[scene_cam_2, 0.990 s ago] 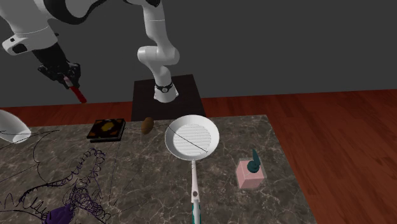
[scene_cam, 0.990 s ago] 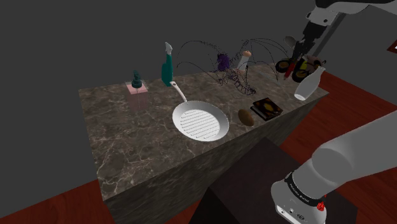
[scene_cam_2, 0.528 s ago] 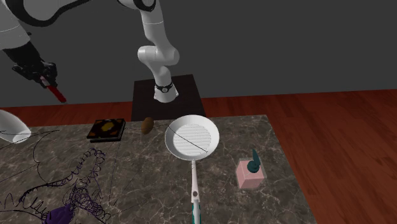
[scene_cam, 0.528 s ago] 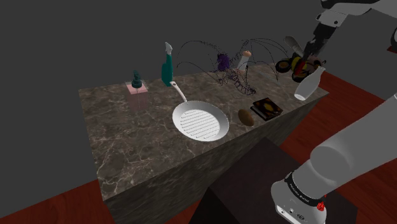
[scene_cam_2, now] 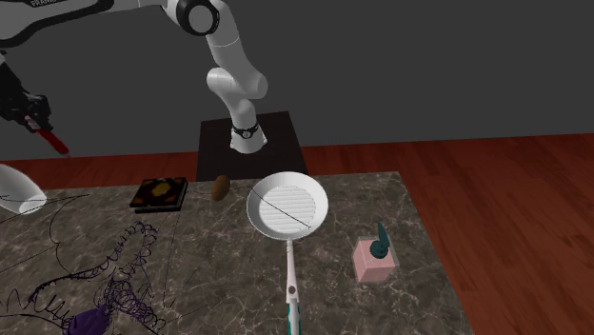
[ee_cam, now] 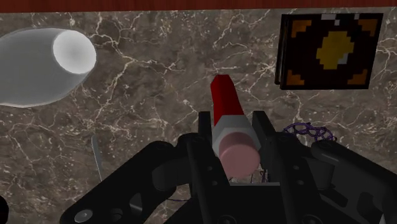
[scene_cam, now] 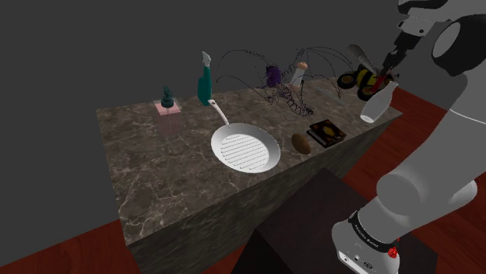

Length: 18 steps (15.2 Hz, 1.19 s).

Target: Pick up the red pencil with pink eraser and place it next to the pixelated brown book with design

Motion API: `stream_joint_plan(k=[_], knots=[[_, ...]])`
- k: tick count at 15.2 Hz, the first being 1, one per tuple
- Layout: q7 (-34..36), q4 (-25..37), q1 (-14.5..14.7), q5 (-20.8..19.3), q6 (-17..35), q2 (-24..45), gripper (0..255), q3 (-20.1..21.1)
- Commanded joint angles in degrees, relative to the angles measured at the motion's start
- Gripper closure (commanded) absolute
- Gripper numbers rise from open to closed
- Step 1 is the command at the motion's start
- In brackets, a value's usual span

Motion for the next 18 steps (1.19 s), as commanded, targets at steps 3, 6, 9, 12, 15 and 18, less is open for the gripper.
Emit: stream_joint_plan(k=[3,6,9,12,15,18], knots=[[-0.83,-1.95,-0.36,0.34,2.37,0.51,255,-0.11],[-0.74,-4.71,-0.06,0.13,4.82,0.13,255,-0.03],[-0.7,-7.28,0.16,0.03,7.2,-0.09,255,0.04],[-0.72,-9.67,0.32,0.03,9.53,-0.15,255,0.11],[-0.8,-11.89,0.42,0.12,11.82,-0.07,255,0.19],[-0.93,-13.96,0.48,0.31,14.06,0.15,255,0.27]])
